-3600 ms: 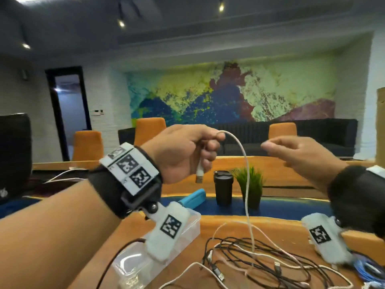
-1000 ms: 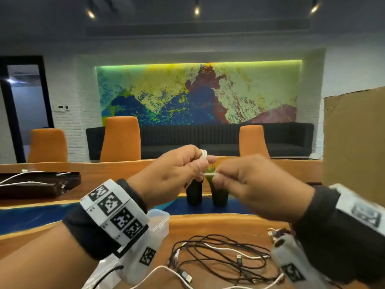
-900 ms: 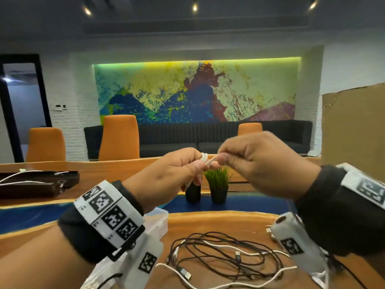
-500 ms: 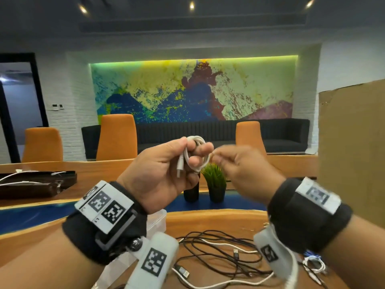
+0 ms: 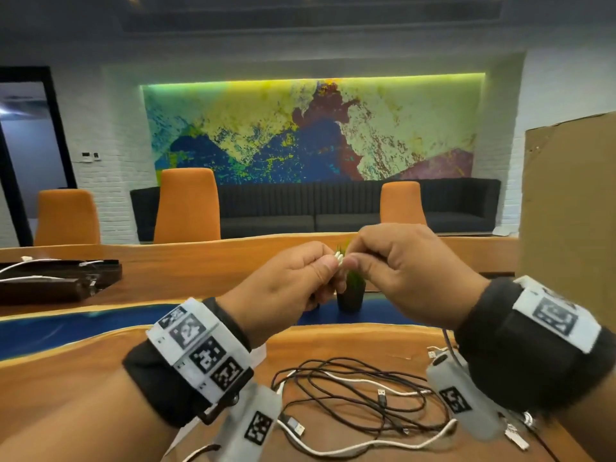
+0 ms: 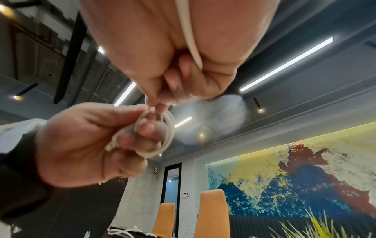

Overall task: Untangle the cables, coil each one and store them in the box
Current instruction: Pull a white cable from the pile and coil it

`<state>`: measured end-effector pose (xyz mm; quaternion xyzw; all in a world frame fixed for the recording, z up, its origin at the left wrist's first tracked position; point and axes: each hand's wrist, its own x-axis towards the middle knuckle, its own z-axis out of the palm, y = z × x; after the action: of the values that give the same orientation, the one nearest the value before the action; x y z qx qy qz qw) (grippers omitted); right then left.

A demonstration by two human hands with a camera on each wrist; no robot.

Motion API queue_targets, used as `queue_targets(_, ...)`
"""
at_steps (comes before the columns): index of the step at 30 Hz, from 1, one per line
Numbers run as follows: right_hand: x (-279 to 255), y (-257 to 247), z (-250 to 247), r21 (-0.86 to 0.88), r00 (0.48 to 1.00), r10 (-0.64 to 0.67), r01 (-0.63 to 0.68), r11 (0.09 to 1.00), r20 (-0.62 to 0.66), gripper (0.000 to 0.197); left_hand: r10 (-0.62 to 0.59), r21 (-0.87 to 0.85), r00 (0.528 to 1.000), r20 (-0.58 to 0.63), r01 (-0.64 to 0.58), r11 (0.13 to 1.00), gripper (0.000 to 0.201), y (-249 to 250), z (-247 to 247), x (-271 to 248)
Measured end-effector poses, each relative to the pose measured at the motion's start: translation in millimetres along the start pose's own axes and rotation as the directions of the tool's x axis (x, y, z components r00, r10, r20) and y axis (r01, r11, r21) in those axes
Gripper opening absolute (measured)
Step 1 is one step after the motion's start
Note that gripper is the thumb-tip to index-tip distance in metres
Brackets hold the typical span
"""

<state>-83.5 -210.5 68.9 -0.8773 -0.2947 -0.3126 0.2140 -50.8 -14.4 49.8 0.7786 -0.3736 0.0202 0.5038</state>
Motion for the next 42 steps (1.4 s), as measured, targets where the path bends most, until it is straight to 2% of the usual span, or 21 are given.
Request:
queue_targets(2, -3.0, 6.4, 14.2, 0.096, 0.995, 0.052, -0.044, 0.994, -0.080, 0.005, -0.107, -0.237, 0.994, 0.036, 0.112, 0.965, 0.031, -1.4, 2.1, 1.5)
queue_targets(4, -4.2, 12.7, 26.7, 0.214, 0.988, 0.114, -0.089, 0.973, -0.106, 0.013, -0.152, -0.415, 0.987, 0.059, 0.163, 0.895, 0.031, -7.4, 3.8, 3.8)
queue_targets(6, -2.6, 18.5, 38.5, 0.299, 0.992, 0.092, -0.063, 0.952, -0.084, 0.020, -0.185, -0.558, 0.981, 0.064, 0.189, 0.808, 0.029, -14.8, 6.9, 5.5)
queue_targets(9, -1.1, 26.1, 56.3, 0.373, 0.991, 0.093, -0.049, 0.926, -0.101, 0.025, -0.230, -0.706, 0.972, 0.051, 0.198, 0.681, 0.027, -24.6, 15.1, 10.0)
queue_targets(12, 0.3, 36.3, 73.0, 0.398, 0.970, 0.175, -0.095, 0.913, -0.171, 0.018, -0.301, -0.752, 0.953, -0.041, 0.169, 0.637, 0.025, -38.2, 25.8, 19.2)
queue_targets(15, 1.4, 47.3, 86.1, 0.410, 0.953, 0.227, -0.128, 0.903, -0.201, 0.016, -0.337, -0.740, 0.925, -0.174, 0.103, 0.665, 0.018, -56.1, 36.4, 29.2)
queue_targets(17, 1.3, 55.0, 91.7, 0.432, 0.941, 0.258, -0.143, 0.890, -0.220, 0.016, -0.322, -0.730, 0.922, -0.217, 0.066, 0.680, 0.016, -69.1, 41.1, 34.3)
queue_targets(21, -1.1, 66.0, 100.2, 0.534, 0.917, 0.317, -0.146, 0.833, -0.243, 0.018, -0.232, -0.766, 0.957, -0.175, 0.015, 0.643, 0.007, -86.8, 40.4, 39.7)
queue_targets(22, -1.4, 68.1, 102.0, 0.542, 0.914, 0.318, -0.137, 0.829, -0.254, 0.019, -0.200, -0.755, 0.964, -0.176, -0.002, 0.656, 0.005, -89.1, 38.7, 41.7)
queue_targets(25, -0.1, 75.1, 106.0, 0.544, 0.909, 0.299, -0.101, 0.833, -0.291, 0.020, -0.084, -0.618, 0.976, -0.200, -0.060, 0.784, 0.008, -93.9, 30.6, 47.3)
queue_targets(27, 0.7, 79.9, 107.7, 0.523, 0.913, 0.280, -0.089, 0.848, -0.298, 0.020, -0.002, -0.410, 0.975, -0.220, -0.091, 0.907, 0.011, -96.6, 25.0, 49.2)
queue_targets(30, 1.3, 84.3, 110.8, 0.482, 0.920, 0.260, -0.092, 0.872, -0.294, 0.019, 0.076, -0.160, 0.967, -0.242, -0.116, 0.980, 0.014, -101.0, 18.1, 50.7)
queue_targets(34, 3.4, 92.8, 113.0, 0.404, 0.907, 0.271, -0.127, 0.906, -0.323, 0.018, 0.050, -0.003, 0.984, -0.173, -0.052, 0.999, 0.024, -102.7, 14.6, 55.0)
queue_targets(36, 4.4, 94.7, 113.1, 0.396, 0.892, 0.289, -0.141, 0.908, -0.346, 0.018, 0.043, 0.042, 0.983, -0.181, -0.036, 0.998, 0.022, -102.1, 17.0, 55.9)
queue_targets(39, 5.9, 91.7, 112.4, 0.372, 0.886, 0.278, -0.132, 0.919, -0.371, 0.018, 0.024, -0.034, 0.959, -0.283, -0.035, 0.999, 0.010, -99.5, 21.8, 54.5)
queue_targets(42, 6.3, 88.2, 113.7, 0.341, 0.870, 0.265, -0.122, 0.932, -0.415, 0.018, -0.047, -0.106, 0.939, -0.341, 0.011, 0.994, 0.007, -98.5, 25.4, 53.8)
